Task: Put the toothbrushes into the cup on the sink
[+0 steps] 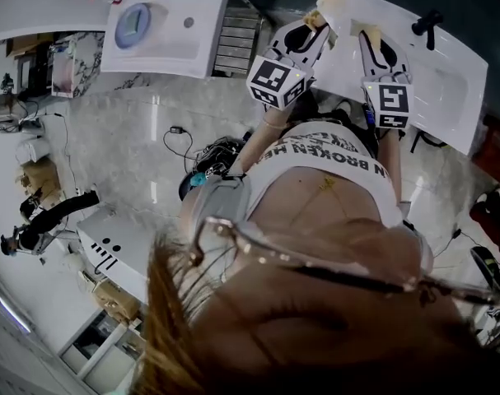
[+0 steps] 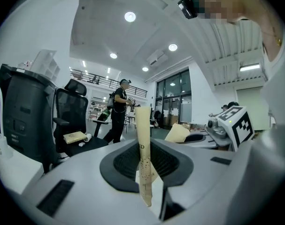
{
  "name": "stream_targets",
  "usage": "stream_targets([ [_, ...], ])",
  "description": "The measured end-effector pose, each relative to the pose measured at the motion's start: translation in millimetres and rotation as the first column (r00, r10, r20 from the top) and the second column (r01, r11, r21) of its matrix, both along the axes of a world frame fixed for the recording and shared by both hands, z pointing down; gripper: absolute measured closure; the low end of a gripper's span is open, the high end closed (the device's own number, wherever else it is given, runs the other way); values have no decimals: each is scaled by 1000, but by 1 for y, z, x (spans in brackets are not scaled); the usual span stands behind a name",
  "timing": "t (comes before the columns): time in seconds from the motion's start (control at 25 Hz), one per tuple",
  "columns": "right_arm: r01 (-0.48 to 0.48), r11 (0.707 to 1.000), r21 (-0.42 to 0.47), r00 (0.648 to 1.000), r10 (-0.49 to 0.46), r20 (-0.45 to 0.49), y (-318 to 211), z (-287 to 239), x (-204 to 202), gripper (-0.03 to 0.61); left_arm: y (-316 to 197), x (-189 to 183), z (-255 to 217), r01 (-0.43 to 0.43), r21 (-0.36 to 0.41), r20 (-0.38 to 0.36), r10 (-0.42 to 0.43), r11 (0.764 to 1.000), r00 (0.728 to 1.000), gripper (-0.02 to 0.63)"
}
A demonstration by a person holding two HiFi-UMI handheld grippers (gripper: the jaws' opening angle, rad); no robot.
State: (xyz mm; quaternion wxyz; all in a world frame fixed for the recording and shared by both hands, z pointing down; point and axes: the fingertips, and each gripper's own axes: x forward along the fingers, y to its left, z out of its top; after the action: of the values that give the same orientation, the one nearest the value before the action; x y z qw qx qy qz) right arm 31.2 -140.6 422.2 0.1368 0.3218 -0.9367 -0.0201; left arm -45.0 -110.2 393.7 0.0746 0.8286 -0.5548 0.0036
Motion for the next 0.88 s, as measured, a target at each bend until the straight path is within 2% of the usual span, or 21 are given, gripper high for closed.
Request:
stream_targets([
  [0.36, -156, 988, -4, 988, 156, -22, -33, 0, -20, 515, -41, -33, -1, -135, 9, -20, 135, 991, 991, 548],
  [0.88, -263, 965, 14, 964, 263, -21, -67, 4, -61, 515, -80, -100, 12, -186, 11, -37, 186, 982, 982, 548],
])
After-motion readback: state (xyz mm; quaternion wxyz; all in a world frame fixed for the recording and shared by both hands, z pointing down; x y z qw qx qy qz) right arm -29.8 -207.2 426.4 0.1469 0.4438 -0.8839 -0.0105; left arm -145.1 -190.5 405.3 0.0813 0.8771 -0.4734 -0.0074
